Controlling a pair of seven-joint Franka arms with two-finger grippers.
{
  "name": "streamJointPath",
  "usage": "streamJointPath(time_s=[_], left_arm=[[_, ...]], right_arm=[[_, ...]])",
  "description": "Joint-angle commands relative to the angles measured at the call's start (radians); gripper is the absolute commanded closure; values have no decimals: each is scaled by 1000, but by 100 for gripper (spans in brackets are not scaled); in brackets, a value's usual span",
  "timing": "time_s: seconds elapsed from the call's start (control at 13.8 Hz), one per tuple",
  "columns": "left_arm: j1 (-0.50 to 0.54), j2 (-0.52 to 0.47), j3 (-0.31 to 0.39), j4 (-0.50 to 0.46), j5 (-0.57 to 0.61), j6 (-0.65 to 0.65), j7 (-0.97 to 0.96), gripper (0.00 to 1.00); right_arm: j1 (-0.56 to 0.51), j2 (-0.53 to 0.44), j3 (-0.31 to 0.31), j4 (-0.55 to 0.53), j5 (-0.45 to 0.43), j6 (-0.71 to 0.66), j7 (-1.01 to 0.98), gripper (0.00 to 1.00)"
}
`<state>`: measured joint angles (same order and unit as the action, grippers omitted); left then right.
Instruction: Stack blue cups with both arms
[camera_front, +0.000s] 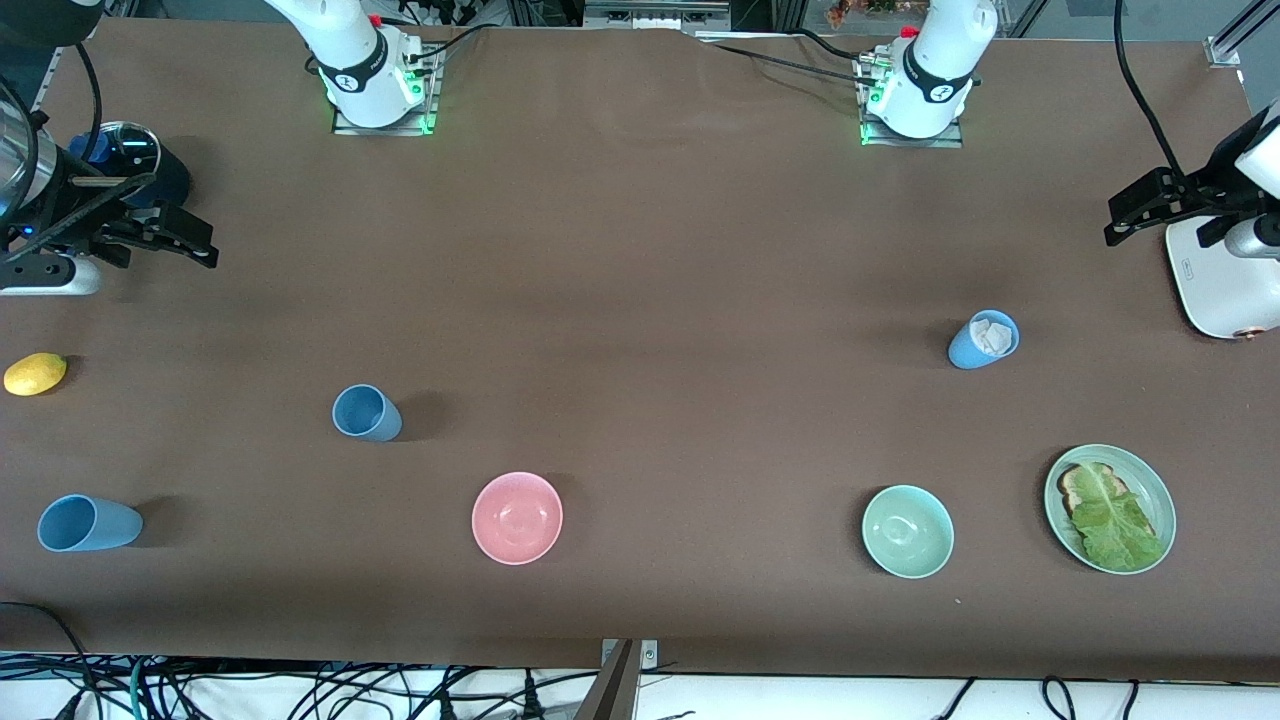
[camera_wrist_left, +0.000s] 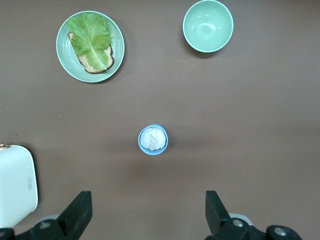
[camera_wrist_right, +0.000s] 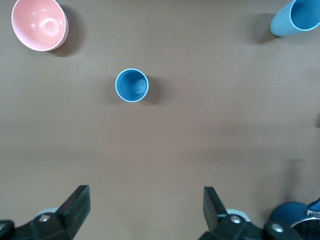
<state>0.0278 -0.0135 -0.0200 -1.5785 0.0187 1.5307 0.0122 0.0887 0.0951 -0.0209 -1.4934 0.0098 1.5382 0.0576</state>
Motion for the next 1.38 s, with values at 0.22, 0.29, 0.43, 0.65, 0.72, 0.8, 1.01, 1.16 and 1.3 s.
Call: streamJointPath(time_s=[0.22,0.29,0.43,0.65,0.72,0.8,1.01,1.16,1.3], left_arm=[[3,14,-3,17,24,-9,21,0],[3,14,-3,18,24,-9,22,0],[-2,14,-3,18,24,-9,18,0],[1,14,-3,18,26,-9,23,0],[4,14,-3,18,26,-9,25,0],[4,14,-3,18,26,-9,25,0],[3,14,-3,18,26,-9,23,0],[3,14,-3,18,26,-9,25,0],[3,14,-3,18,26,-9,25,0]], right_arm=[[-4,-6,4,27,-5,-24,-19,0],[-4,-6,6,27,-7,-24,-18,0],[-4,-6,6,25,-4,-24,-19,0],[-4,-6,10,25,-4,-24,-21,0],[-4,-6,13,25,-5,-24,-21,0],[-3,-6,13,27,-5,-24,-22,0],[-3,-8,15,27,-5,-24,-21,0],[-3,-8,15,27,-5,-24,-22,0],[-3,-8,15,27,-5,-24,-22,0]])
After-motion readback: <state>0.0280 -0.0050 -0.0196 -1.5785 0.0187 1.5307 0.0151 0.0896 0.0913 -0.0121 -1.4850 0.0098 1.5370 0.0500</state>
